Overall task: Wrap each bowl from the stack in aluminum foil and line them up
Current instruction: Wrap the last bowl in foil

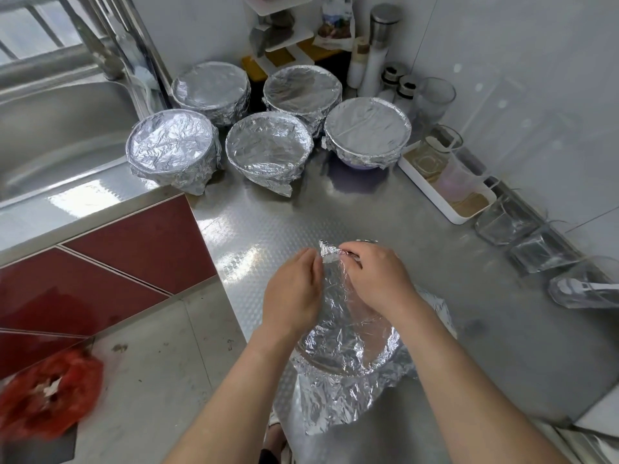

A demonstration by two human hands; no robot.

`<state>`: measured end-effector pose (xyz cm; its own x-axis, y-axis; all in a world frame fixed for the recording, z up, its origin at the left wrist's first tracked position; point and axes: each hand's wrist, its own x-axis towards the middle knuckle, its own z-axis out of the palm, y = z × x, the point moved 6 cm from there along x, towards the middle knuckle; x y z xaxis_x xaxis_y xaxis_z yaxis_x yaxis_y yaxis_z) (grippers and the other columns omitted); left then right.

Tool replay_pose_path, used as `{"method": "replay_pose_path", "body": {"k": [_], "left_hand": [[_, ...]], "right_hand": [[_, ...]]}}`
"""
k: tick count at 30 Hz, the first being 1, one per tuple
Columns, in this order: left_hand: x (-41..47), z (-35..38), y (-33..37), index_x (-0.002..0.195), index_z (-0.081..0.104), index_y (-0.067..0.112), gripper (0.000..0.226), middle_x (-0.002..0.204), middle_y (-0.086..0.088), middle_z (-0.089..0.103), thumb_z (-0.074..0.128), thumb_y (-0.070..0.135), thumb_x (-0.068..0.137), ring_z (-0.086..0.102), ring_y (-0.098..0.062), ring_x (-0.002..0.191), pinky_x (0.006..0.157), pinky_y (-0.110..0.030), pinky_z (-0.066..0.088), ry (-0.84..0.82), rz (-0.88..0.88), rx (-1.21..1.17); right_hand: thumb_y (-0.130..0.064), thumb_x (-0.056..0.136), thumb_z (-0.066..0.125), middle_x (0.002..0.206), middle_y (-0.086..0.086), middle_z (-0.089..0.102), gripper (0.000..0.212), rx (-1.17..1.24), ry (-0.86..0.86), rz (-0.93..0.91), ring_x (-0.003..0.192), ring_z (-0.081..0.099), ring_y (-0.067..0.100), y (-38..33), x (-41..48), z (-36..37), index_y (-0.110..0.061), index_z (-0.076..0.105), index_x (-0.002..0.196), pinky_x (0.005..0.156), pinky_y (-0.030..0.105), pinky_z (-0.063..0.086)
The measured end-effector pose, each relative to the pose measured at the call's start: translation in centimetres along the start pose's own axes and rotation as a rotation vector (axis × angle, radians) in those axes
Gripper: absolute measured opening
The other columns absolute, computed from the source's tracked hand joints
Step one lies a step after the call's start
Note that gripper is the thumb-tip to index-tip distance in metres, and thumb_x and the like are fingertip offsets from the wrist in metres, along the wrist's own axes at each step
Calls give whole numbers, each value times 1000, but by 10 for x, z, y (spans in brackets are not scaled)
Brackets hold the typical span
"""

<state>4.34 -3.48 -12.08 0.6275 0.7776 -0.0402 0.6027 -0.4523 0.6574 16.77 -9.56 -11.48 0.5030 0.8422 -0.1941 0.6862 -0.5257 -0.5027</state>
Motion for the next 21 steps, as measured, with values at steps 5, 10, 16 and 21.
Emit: {"method": "replay_pose_path", "body": {"k": [5, 10, 16, 21], "left_hand": [[-8, 9, -5, 123, 49, 14, 30, 117, -4, 59, 29, 29, 106, 57, -26, 102, 77, -32, 40, -44, -50, -2], [1, 2, -9, 155, 21, 18, 58, 162, -3, 18, 42, 18, 100, 14, -17, 149, 119, -28, 14, -163, -49, -47], [24, -10, 0, 131, 60, 17, 36, 131, -3, 61, 55, 23, 96, 54, -20, 120, 92, -19, 36, -255, 55, -2], [15, -12, -10, 86, 72, 16, 28, 76, -1, 69, 55, 35, 97, 62, -21, 74, 69, -34, 45, -164, 49, 58]], "right_hand": [[-25, 98, 51, 102, 1, 72, 20, 14, -41, -28, 100, 63, 26, -6, 8, 5, -21, 68, 109, 91, 41, 46], [-25, 96, 56, 112, -2, 71, 22, 113, -145, -95, 107, 62, 21, -10, 11, 6, -23, 69, 114, 99, 44, 44], [-29, 97, 56, 133, -8, 58, 34, 153, -199, -134, 123, 52, 11, -6, 7, 3, -23, 59, 130, 105, 31, 40], [-36, 100, 47, 118, -7, 66, 36, 125, -230, 10, 103, 61, 8, 20, -2, -4, -27, 56, 134, 91, 27, 45]]}}
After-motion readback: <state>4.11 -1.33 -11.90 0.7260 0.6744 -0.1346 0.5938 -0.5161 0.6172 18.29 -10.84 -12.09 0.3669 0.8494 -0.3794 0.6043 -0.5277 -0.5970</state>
